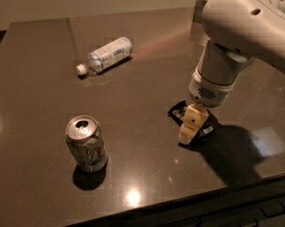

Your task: Pick rxbar chocolate

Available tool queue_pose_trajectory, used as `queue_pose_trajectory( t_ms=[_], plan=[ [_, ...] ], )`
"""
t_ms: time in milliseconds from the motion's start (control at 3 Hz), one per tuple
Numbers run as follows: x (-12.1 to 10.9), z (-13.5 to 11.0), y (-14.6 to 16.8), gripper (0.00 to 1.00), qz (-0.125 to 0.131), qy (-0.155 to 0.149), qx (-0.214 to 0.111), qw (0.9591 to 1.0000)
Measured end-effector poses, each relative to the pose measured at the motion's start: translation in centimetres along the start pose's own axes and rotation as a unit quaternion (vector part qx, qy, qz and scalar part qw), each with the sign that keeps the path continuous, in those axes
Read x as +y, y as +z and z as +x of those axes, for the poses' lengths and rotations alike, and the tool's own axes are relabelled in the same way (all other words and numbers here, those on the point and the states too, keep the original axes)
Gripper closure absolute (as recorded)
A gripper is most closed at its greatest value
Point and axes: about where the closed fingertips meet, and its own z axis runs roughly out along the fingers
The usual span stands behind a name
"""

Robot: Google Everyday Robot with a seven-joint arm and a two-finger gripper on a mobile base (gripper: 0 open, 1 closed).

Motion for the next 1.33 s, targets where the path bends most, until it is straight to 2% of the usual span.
queue_pose_trajectory(
  t_ms=[1000,1333],
  plan=[
    [0.2,-0.5,-0.4,0.90,-0.009,0.002,-0.010,0.9999],
    [-0.4,-0.7,-2.7,1.00,-0.005,0.002,-0.033,0.9994]
  ],
)
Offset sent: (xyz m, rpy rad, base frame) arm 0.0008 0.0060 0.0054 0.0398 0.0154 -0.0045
